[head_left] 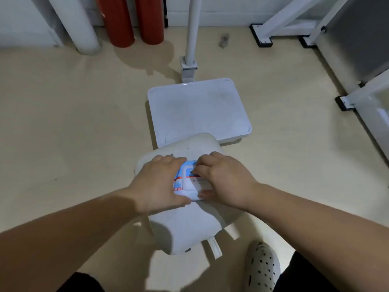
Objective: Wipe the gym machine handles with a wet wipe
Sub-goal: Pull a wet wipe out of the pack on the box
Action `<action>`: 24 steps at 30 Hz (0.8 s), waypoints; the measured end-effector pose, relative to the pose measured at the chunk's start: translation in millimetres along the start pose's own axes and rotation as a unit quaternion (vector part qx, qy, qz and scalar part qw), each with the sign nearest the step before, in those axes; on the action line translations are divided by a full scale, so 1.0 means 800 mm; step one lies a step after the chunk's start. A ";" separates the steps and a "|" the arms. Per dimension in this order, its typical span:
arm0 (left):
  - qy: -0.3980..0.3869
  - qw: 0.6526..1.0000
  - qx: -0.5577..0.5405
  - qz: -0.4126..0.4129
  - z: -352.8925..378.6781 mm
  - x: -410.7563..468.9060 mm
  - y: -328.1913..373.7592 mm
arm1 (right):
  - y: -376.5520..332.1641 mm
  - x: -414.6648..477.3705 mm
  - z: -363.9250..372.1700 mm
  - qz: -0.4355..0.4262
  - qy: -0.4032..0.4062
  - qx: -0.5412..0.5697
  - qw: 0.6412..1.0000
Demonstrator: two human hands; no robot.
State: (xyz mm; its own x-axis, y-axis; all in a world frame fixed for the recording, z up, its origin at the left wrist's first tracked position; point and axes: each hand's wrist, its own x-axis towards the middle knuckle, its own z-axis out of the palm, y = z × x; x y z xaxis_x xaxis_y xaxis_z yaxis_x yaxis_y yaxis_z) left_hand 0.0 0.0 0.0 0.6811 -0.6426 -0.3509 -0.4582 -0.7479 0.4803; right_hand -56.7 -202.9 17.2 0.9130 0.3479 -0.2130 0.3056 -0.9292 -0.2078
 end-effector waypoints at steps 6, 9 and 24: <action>0.035 0.999 0.016 0.004 0.007 0.017 -0.006 | 0.014 0.005 0.003 0.005 0.015 0.048 0.999; 0.037 0.999 0.014 0.007 0.010 0.019 -0.008 | 0.023 0.004 0.006 -0.022 0.020 0.062 0.998; 0.093 0.996 0.009 -0.008 0.004 0.003 0.004 | 0.050 0.013 -0.002 0.211 0.145 0.132 0.958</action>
State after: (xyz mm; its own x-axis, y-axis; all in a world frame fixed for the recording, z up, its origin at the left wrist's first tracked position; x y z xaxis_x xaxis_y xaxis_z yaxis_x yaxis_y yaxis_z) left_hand -1.4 -4.6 -2.3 0.7817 -0.5898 -0.2025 -0.4556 -0.7619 0.4603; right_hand -34.2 -236.7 8.3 0.9885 -0.1366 -0.0644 -0.1510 -0.9022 -0.4041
